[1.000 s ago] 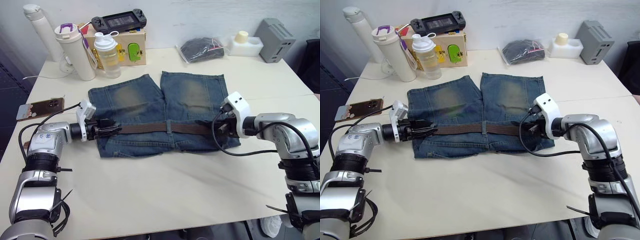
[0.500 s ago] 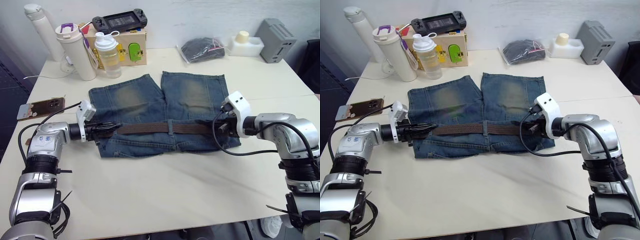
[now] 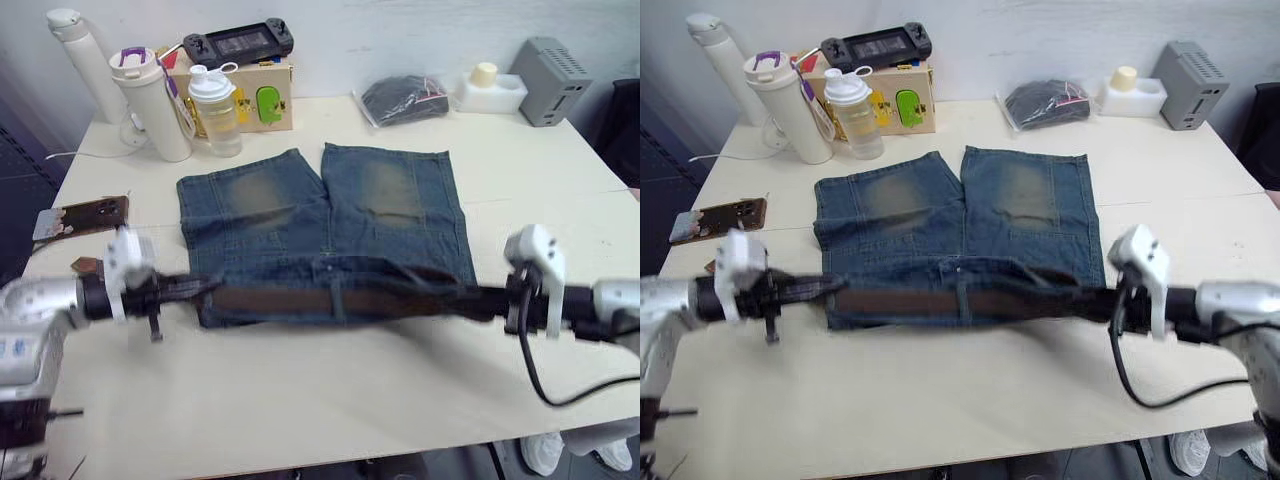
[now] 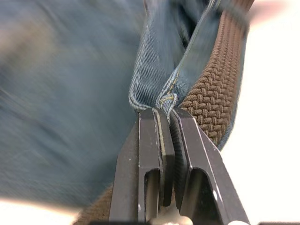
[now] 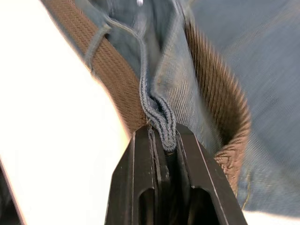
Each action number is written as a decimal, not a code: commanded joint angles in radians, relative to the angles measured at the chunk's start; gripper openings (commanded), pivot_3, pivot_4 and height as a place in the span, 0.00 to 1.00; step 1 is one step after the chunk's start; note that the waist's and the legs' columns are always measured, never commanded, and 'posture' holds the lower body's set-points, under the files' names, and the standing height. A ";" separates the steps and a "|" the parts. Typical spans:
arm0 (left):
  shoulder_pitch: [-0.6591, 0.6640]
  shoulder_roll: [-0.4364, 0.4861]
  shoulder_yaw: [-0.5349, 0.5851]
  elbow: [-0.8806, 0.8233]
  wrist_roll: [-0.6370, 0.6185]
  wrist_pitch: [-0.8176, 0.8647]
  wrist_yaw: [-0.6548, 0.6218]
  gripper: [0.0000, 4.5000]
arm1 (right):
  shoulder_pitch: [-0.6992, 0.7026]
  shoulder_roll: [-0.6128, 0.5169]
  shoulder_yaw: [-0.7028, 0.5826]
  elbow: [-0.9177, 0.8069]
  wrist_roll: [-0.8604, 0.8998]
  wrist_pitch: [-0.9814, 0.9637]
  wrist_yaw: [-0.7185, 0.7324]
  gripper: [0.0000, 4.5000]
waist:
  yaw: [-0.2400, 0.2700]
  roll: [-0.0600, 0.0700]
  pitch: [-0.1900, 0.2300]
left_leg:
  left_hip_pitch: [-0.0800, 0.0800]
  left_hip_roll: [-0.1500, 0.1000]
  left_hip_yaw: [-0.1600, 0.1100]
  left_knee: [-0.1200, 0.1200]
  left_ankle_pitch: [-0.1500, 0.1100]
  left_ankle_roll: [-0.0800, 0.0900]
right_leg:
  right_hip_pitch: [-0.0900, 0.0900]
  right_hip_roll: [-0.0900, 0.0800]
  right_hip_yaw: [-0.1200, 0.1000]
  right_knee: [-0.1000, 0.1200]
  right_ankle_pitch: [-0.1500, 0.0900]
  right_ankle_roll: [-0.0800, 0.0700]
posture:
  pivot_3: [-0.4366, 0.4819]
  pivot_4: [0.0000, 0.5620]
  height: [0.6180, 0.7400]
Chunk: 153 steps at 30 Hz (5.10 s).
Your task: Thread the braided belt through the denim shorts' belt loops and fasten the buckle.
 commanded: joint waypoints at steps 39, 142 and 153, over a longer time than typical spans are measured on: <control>-0.433 0.046 -0.211 0.444 0.039 -0.034 0.001 0.99 | -0.605 0.086 0.458 0.426 -0.159 -0.092 -0.221 1.00 | -0.004 0.009 0.007 | 0.016 0.011 0.003 -0.003 -0.011 -0.001 | 0.015 0.007 -0.009 -0.005 -0.001 -0.004 | 0.48 0.27 0.52; -0.466 -0.647 0.327 -0.196 0.471 1.111 1.144 1.00 | -0.424 0.333 0.495 0.084 -0.171 -0.303 -0.069 0.99 | 0.024 -0.004 -0.005 | -0.010 0.000 -0.001 0.010 -0.004 -0.001 | -0.011 0.004 -0.015 0.009 0.002 -0.001 | 0.48 0.27 0.52; -0.381 -0.731 0.377 -0.147 0.415 1.087 1.171 0.88 | -0.424 0.343 0.479 0.055 -0.144 -0.278 -0.116 1.00 | 0.023 0.000 -0.007 | -0.006 0.000 0.000 0.010 -0.005 -0.002 | -0.009 0.003 -0.014 0.009 0.002 -0.001 | 0.48 0.27 0.52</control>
